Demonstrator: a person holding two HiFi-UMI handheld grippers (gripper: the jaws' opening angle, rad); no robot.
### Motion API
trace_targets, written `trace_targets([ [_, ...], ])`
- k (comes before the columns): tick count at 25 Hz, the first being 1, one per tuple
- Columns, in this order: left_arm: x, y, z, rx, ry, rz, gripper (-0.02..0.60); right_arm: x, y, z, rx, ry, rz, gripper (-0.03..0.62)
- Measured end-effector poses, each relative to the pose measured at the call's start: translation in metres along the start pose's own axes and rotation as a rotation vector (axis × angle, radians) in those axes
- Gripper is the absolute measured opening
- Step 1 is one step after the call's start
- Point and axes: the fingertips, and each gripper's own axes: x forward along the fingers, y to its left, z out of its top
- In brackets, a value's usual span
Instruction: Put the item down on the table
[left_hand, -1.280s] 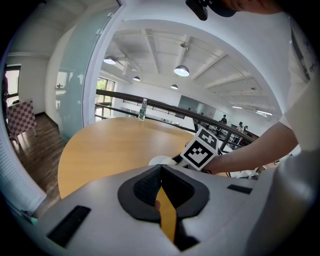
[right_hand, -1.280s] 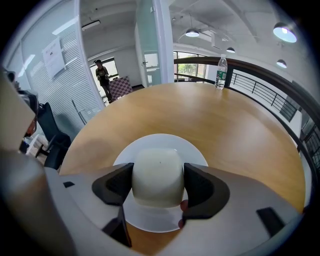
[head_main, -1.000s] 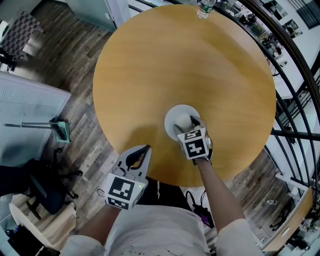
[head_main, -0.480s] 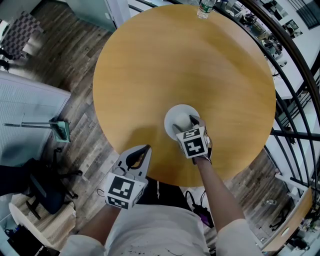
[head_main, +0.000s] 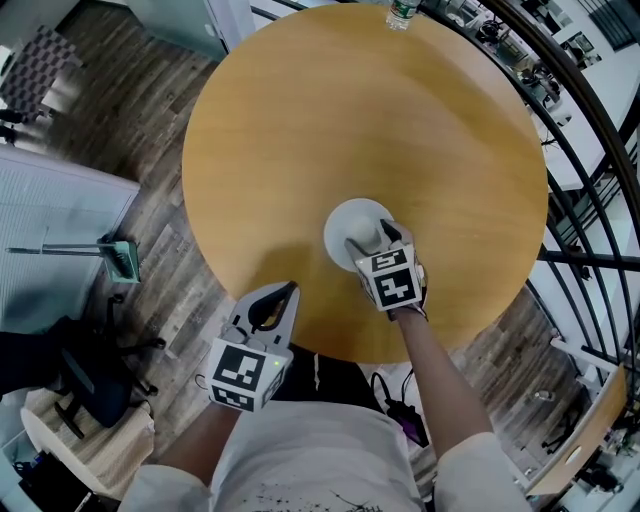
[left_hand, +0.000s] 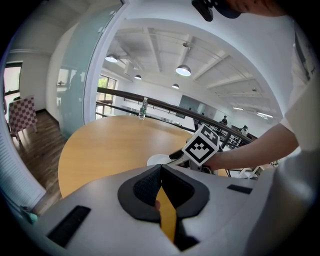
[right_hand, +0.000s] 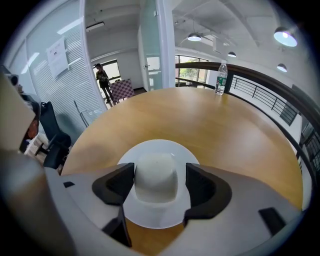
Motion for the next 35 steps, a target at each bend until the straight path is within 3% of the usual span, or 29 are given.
trace_targets([
  [7,-0.007,-0.01,0.007,0.008,-0.017,0.003,0.021,-0.032,-0.008,0.002,0.04,-0.071,-0.037,0.316],
  [15,-0.017,-0.025,0.012,0.017,-0.032,-0.003,0.021,-0.068,0.003,0.002,0.092,-0.131,0.015,0.307],
  [18,-0.025,-0.033,0.015,0.034,-0.045,-0.002,0.021,-0.085,0.015,0.002,0.107,-0.164,0.042,0.262],
  [22,-0.03,-0.041,0.012,0.032,-0.045,-0.006,0.021,-0.1,0.023,-0.008,0.096,-0.183,0.028,0.083],
  [28,-0.036,-0.06,0.006,0.013,-0.036,-0.027,0.021,-0.123,0.033,-0.036,0.13,-0.183,0.051,0.035],
  [35,-0.047,-0.079,0.016,0.042,-0.063,-0.033,0.021,-0.174,0.039,-0.039,0.159,-0.27,0.053,0.025],
])
